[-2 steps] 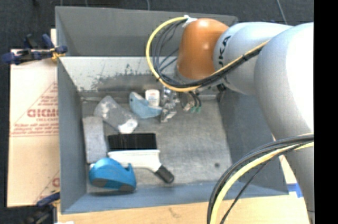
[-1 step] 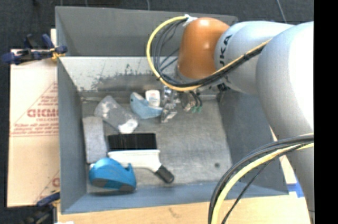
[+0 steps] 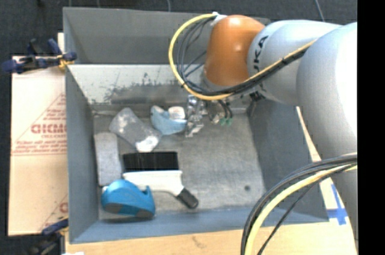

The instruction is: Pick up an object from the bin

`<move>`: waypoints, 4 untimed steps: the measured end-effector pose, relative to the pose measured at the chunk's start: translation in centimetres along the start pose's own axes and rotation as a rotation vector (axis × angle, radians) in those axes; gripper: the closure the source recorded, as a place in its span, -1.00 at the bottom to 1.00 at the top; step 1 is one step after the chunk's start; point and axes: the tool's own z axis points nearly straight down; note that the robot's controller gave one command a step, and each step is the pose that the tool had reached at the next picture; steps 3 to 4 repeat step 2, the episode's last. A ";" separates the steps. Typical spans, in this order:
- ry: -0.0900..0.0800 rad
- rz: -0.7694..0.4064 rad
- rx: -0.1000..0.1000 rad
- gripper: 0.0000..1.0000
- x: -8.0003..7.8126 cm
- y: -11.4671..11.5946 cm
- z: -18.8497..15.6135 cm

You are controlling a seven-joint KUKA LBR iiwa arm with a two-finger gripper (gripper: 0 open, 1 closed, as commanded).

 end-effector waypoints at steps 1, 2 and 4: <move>-0.004 0.000 0.000 1.00 -0.1 0.0 -1.3; -0.007 0.000 0.000 1.00 -0.2 0.0 -1.9; -0.007 0.000 0.000 1.00 -0.2 0.0 -1.9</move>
Offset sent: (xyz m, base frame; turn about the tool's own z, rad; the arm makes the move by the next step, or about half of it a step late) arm 0.0001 0.0001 0.0250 0.0000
